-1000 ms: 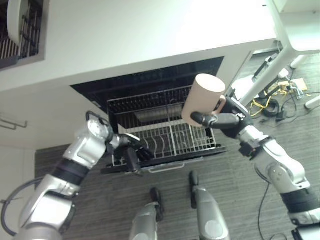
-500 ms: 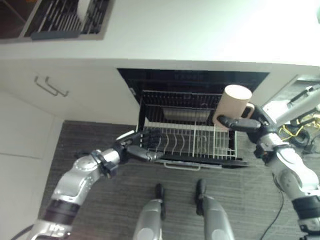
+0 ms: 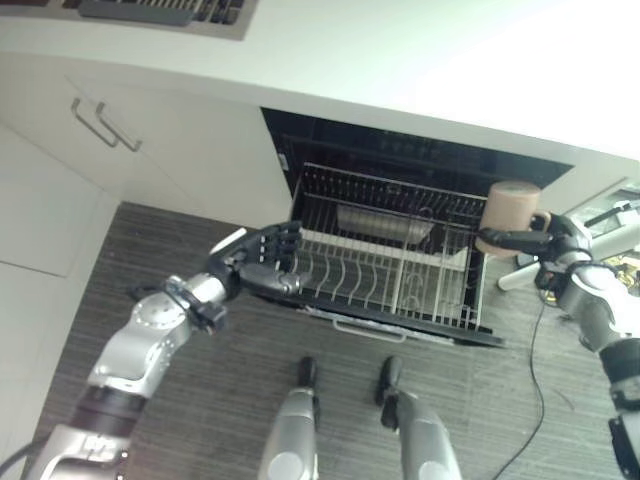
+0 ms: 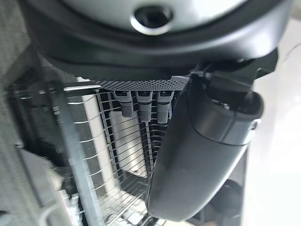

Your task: Place the dishes in the dishwasher.

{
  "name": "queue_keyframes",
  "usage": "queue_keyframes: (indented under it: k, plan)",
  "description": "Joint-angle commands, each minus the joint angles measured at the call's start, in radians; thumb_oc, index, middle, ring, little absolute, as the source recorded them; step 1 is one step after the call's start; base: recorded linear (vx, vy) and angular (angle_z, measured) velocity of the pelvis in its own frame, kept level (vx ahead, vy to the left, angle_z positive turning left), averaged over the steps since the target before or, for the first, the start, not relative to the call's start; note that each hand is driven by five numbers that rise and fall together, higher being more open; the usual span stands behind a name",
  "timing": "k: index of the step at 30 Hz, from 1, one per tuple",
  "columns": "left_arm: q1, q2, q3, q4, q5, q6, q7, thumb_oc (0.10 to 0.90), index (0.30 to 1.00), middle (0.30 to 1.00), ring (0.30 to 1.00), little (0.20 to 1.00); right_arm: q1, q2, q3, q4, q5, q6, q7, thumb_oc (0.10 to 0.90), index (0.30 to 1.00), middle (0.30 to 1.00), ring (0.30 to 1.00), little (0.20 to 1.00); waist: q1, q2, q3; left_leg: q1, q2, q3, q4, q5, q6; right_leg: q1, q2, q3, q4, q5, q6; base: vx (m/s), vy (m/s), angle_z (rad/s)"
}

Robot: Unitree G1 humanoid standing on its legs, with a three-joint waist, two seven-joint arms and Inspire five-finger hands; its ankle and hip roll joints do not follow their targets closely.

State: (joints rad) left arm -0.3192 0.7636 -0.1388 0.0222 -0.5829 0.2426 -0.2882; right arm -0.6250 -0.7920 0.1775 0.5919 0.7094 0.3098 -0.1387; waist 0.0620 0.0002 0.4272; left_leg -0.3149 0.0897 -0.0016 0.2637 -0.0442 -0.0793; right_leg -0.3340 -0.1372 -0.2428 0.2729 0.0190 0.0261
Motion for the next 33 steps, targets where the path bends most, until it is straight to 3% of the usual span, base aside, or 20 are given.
queue_keyframes:
  k: [1,6,15,16,17,18,23,33]
  plan:
    - [-0.081,0.024,-0.006,-0.082,-0.043,-0.128,-0.001,0.800,0.900,0.900,0.900,0.900,-0.097,-0.085,0.015,-0.031,-0.015,-0.019,0.016,0.400,0.300,0.300,0.300,0.300,0.010,-0.002,-0.042,0.039,0.043,0.063,0.036,-0.079,-0.025,0.060,-0.044,0.058,0.027,-0.097,0.100,-0.02,-0.011,0.07]
    - [-0.116,0.035,-0.021,-0.093,-0.080,-0.160,-0.001,0.800,0.900,0.900,0.900,0.900,-0.199,-0.071,0.109,0.145,-0.012,0.035,0.058,0.400,0.300,0.300,0.300,0.300,0.031,0.010,-0.035,0.033,0.038,0.054,0.036,-0.075,-0.028,0.056,-0.050,0.047,0.027,-0.095,0.100,-0.02,-0.004,0.03]
    - [-0.123,0.018,-0.032,-0.100,-0.099,-0.183,0.030,0.800,0.900,0.900,0.900,0.900,-0.231,-0.020,0.172,0.275,-0.015,0.102,0.079,0.400,0.300,0.300,0.300,0.300,0.042,0.029,-0.034,0.025,0.033,0.043,0.036,-0.070,-0.032,0.049,-0.055,0.038,0.027,-0.096,0.096,-0.01,0.016,0.02]
    - [-0.121,0.015,-0.031,-0.101,-0.098,-0.184,0.034,0.800,0.900,0.900,0.900,0.900,-0.230,-0.014,0.171,0.286,-0.016,0.105,0.077,0.444,0.366,0.366,0.366,0.366,0.043,0.031,-0.033,0.025,0.032,0.041,0.036,-0.070,-0.031,0.048,-0.055,0.037,0.027,-0.096,0.095,0.00,0.000,0.00]
    - [-0.118,0.015,-0.031,-0.102,-0.098,-0.187,0.036,0.800,0.900,0.900,0.900,0.900,-0.228,-0.011,0.169,0.292,-0.018,0.103,0.075,0.579,0.568,0.568,0.568,0.568,0.043,0.033,-0.032,0.025,0.032,0.041,0.036,-0.069,-0.031,0.049,-0.056,0.037,0.027,-0.096,0.095,0.00,0.000,0.00]
    - [-0.115,0.013,-0.031,-0.104,-0.100,-0.189,0.038,0.800,0.900,0.900,0.900,0.900,-0.226,-0.007,0.167,0.305,-0.020,0.092,0.071,0.800,0.900,0.900,0.900,0.900,0.044,0.036,-0.031,0.025,0.032,0.041,0.036,-0.068,-0.032,0.049,-0.057,0.036,0.027,-0.096,0.095,0.00,0.000,0.00]
    - [-0.105,0.006,-0.032,-0.111,-0.102,-0.191,0.045,0.800,0.900,0.900,0.900,0.900,-0.241,-0.011,0.158,0.324,-0.032,0.076,0.032,0.800,0.900,0.900,0.900,0.900,0.041,0.043,-0.031,0.026,0.029,0.037,0.036,-0.068,-0.033,0.048,-0.057,0.037,0.027,-0.095,0.096,0.00,0.000,0.00]
    - [-0.067,0.020,-0.014,-0.123,-0.122,-0.198,0.055,0.800,0.900,0.900,0.900,0.900,-0.239,-0.072,0.140,0.282,-0.058,0.111,-0.045,0.800,0.900,0.900,0.900,0.900,0.027,0.043,-0.030,0.040,0.033,0.050,0.036,-0.070,-0.034,0.053,-0.054,0.046,0.027,-0.089,0.097,0.00,0.000,0.00]
